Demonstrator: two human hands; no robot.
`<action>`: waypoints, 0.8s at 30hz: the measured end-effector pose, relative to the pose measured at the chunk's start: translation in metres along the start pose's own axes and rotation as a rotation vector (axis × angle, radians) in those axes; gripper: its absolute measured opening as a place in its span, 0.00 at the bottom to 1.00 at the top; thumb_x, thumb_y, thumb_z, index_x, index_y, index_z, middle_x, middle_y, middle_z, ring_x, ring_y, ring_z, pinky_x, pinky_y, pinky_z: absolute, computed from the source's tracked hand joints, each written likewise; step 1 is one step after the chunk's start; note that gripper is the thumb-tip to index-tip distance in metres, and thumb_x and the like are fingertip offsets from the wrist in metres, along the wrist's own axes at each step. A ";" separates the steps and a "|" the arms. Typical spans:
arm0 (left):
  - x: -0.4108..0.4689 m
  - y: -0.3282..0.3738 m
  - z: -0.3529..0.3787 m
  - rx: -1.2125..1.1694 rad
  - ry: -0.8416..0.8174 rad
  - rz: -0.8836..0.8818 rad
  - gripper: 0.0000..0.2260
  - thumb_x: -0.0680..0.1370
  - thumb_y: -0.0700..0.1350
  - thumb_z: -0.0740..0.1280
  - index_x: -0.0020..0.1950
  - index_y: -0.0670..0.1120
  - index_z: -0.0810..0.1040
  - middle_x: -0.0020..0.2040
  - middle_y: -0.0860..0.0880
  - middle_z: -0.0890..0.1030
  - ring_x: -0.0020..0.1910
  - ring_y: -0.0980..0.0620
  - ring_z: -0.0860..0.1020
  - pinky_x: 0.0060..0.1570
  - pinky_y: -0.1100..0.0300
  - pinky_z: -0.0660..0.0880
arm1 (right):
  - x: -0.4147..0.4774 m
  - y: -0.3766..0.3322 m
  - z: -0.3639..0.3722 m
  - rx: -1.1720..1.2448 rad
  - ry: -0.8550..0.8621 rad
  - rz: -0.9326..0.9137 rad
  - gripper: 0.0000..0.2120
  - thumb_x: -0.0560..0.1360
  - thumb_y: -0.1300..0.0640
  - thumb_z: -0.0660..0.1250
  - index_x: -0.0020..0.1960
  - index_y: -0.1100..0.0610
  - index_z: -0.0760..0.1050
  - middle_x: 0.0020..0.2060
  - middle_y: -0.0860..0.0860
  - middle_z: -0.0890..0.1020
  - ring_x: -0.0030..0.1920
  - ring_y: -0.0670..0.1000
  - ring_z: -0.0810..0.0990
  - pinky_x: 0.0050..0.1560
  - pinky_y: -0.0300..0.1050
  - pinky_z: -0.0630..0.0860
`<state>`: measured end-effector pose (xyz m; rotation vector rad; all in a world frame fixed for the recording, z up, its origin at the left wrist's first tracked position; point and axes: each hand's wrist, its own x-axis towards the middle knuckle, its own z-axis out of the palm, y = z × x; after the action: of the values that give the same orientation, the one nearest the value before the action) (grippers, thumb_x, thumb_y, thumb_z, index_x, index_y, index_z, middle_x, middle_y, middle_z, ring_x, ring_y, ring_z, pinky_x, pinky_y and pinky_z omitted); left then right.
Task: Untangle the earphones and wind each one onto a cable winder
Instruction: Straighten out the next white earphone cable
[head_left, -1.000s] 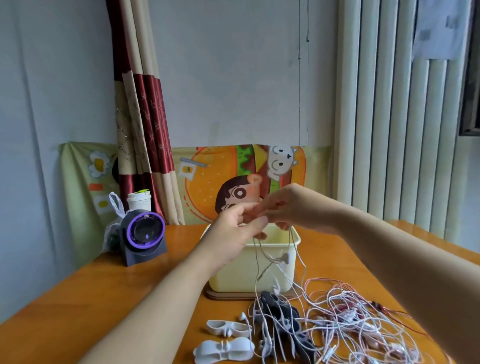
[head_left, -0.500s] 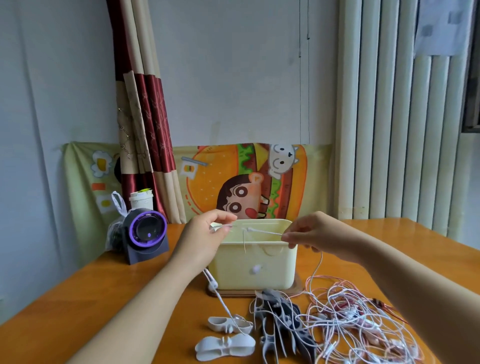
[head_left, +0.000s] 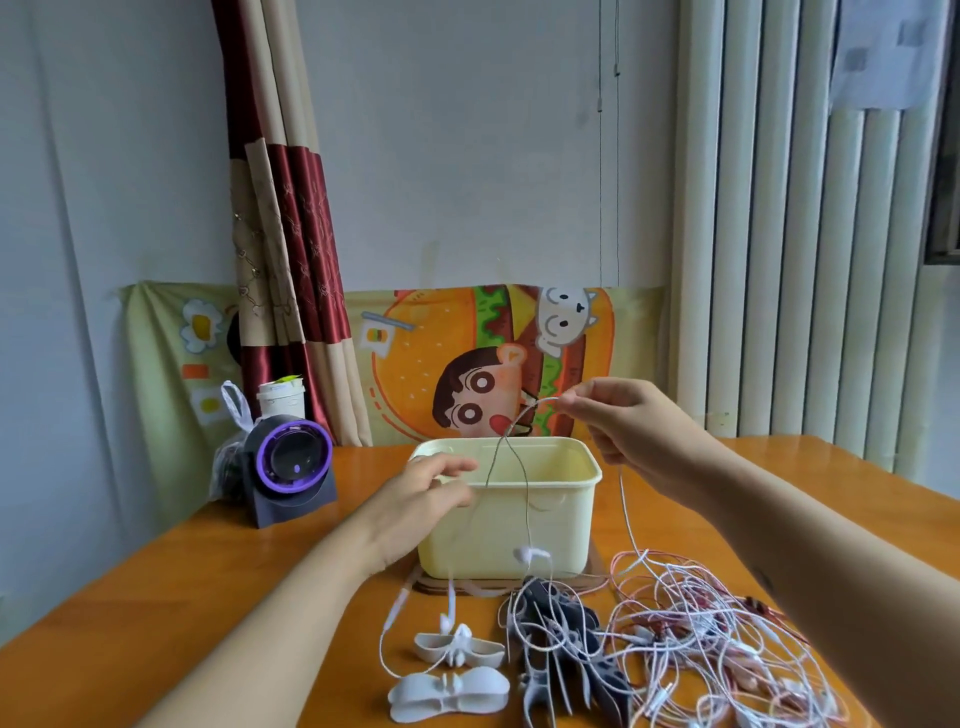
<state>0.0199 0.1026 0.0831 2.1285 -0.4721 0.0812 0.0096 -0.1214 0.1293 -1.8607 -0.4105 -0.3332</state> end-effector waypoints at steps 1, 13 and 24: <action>0.002 0.004 0.003 -0.024 0.023 0.012 0.18 0.74 0.57 0.66 0.63 0.60 0.73 0.64 0.58 0.72 0.64 0.61 0.68 0.57 0.65 0.65 | 0.000 -0.002 0.003 -0.011 -0.009 -0.019 0.11 0.78 0.54 0.65 0.47 0.63 0.78 0.21 0.43 0.68 0.24 0.44 0.61 0.26 0.36 0.60; 0.022 -0.017 -0.004 -0.301 0.628 -0.114 0.11 0.82 0.40 0.58 0.49 0.51 0.78 0.38 0.49 0.80 0.44 0.52 0.80 0.49 0.55 0.76 | -0.007 0.012 -0.013 -0.667 0.078 -0.166 0.07 0.74 0.64 0.67 0.47 0.56 0.82 0.25 0.43 0.71 0.25 0.40 0.69 0.27 0.29 0.66; 0.010 -0.044 -0.041 -1.329 0.485 -0.348 0.16 0.82 0.42 0.51 0.54 0.42 0.78 0.24 0.55 0.72 0.15 0.58 0.56 0.34 0.65 0.63 | -0.015 0.120 -0.057 -0.125 0.318 0.597 0.10 0.79 0.60 0.62 0.49 0.65 0.79 0.33 0.55 0.80 0.29 0.50 0.72 0.28 0.39 0.64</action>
<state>0.0497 0.1551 0.0746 0.7992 0.1577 0.0543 0.0468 -0.2126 0.0389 -1.9124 0.3889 -0.2398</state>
